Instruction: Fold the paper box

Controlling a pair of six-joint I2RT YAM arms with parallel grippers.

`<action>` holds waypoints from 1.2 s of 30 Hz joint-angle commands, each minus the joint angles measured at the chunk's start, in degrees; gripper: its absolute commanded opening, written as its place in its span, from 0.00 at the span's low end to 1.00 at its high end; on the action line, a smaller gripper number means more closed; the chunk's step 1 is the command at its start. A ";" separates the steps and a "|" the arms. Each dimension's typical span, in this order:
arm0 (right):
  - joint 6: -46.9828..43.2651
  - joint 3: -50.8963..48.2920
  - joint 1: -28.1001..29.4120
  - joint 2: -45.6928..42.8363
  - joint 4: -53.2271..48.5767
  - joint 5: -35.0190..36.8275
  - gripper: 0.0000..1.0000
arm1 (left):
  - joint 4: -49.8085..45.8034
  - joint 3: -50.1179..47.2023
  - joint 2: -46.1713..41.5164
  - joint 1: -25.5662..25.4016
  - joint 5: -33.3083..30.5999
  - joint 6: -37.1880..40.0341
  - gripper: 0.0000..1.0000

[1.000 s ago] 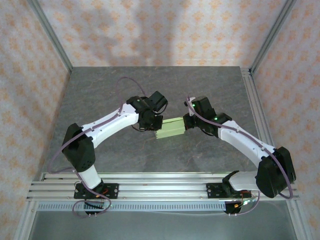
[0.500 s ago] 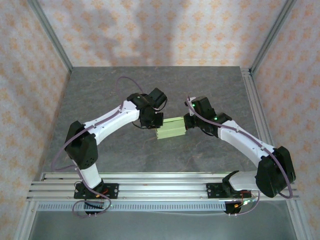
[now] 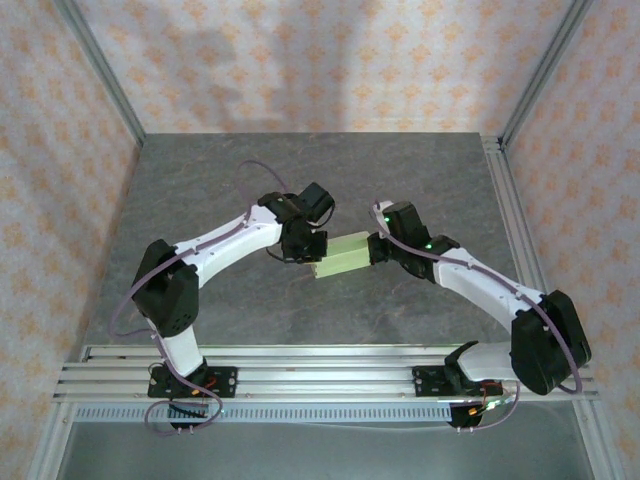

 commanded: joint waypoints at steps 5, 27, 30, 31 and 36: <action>-3.19 -0.72 0.44 -3.41 -0.19 0.08 0.18 | 1.02 -2.08 3.03 -0.03 0.41 -0.22 0.00; 18.46 -2.88 0.25 4.58 12.89 5.64 0.57 | 0.99 -0.69 2.51 0.02 3.15 1.23 0.09; 18.60 -3.17 0.24 6.20 12.34 6.19 0.55 | 0.95 -0.24 1.81 0.02 4.61 1.79 0.18; 18.71 -3.33 0.24 6.63 12.18 6.48 0.55 | 0.99 -0.10 1.42 0.02 5.10 2.00 0.21; 18.72 -4.11 0.24 8.17 12.38 7.42 0.54 | 3.28 0.03 -2.49 0.45 9.50 3.57 0.30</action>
